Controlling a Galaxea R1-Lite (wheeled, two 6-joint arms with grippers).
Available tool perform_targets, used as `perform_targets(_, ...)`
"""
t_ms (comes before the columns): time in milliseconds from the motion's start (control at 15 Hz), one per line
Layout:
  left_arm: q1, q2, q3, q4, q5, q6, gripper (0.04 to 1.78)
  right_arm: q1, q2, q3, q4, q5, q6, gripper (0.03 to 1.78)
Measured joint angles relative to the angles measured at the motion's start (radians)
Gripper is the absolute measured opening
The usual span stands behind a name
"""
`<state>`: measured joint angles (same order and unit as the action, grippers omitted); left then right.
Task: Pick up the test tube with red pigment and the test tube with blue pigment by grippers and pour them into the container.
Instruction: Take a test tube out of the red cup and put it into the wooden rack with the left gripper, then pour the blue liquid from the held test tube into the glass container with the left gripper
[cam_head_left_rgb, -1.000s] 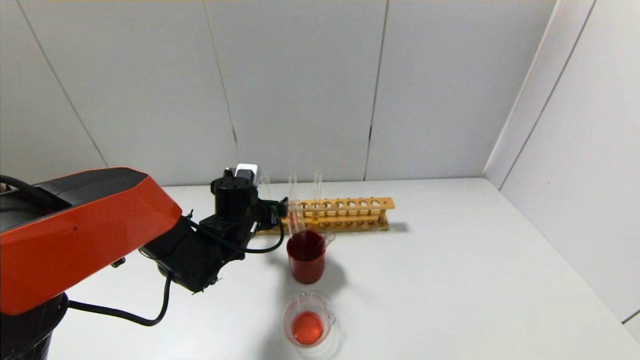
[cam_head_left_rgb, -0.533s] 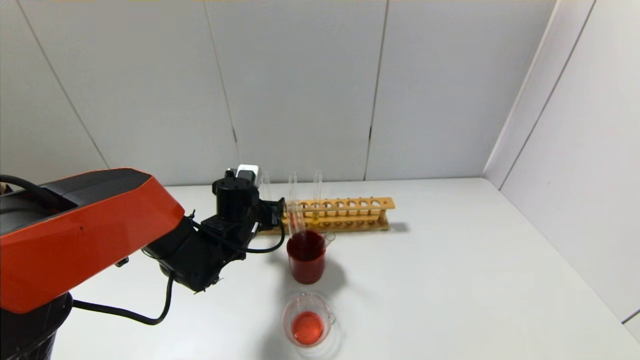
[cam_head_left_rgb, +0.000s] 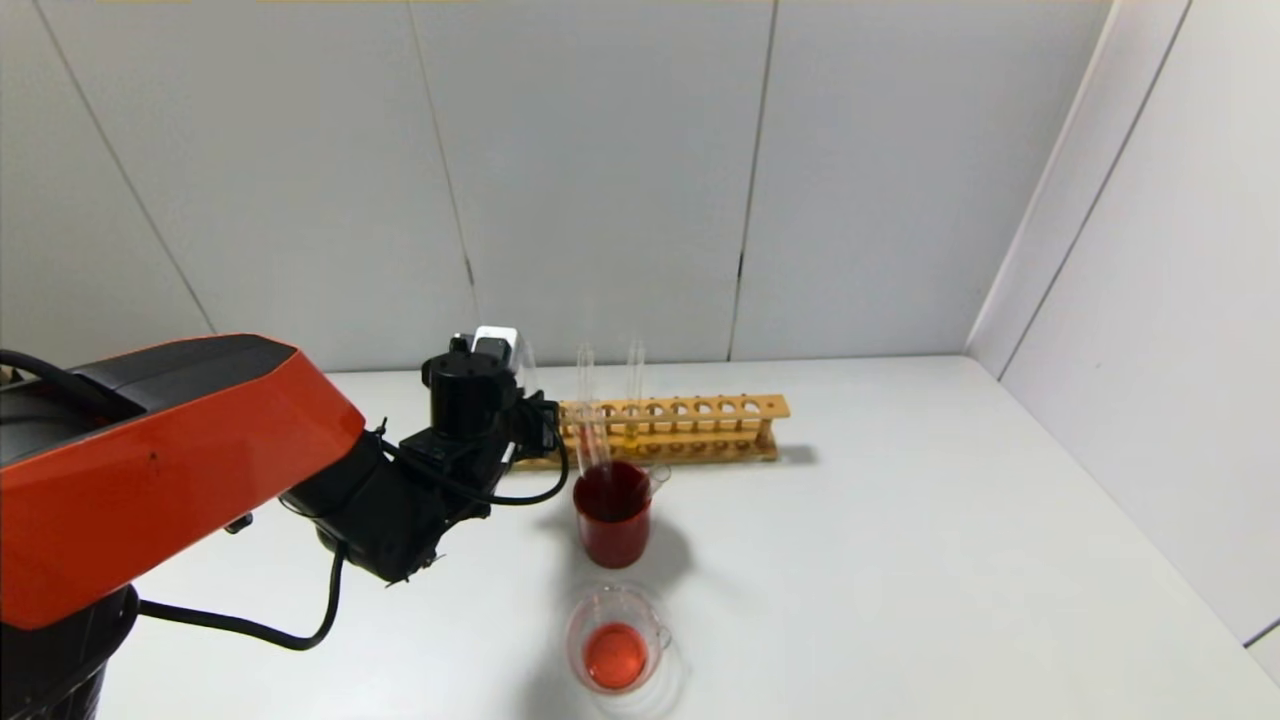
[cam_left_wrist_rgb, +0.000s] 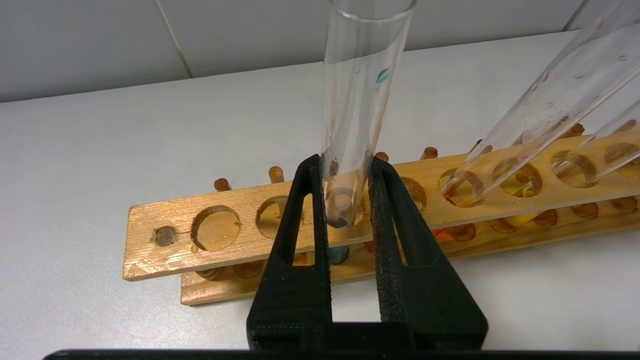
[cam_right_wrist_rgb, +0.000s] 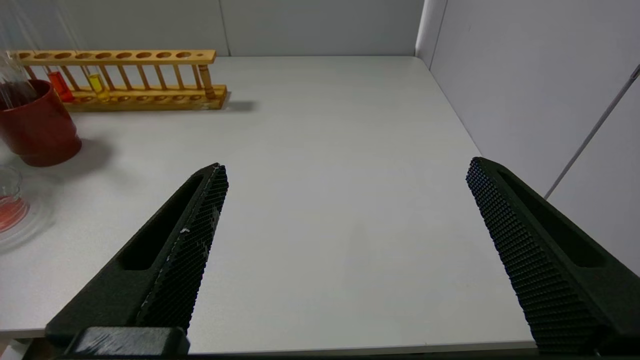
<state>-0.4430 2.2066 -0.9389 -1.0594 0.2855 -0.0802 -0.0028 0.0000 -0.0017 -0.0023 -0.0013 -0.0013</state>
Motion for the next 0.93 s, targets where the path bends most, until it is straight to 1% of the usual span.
perform_targets(267, 0.0, -0.008, -0.001, 0.0, 0.001, 0.01, 0.3, 0.0, 0.0, 0.0, 0.0, 0.0, 0.0, 1.74)
perform_targets(467, -0.001, -0.036, -0.013, 0.019, 0.004, 0.051, 0.3, 0.0, 0.0, 0.0, 0.0, 0.0, 0.0, 1.74)
perform_targets(600, -0.001, -0.069, -0.034, 0.081, 0.009, 0.089, 0.3, 0.0, 0.0, 0.0, 0.0, 0.0, 0.0, 1.74)
perform_targets(933, 0.003, -0.194, -0.096, 0.231, 0.019, 0.101, 0.3, 0.0, 0.0, 0.0, 0.0, 0.0, 0.0, 1.74)
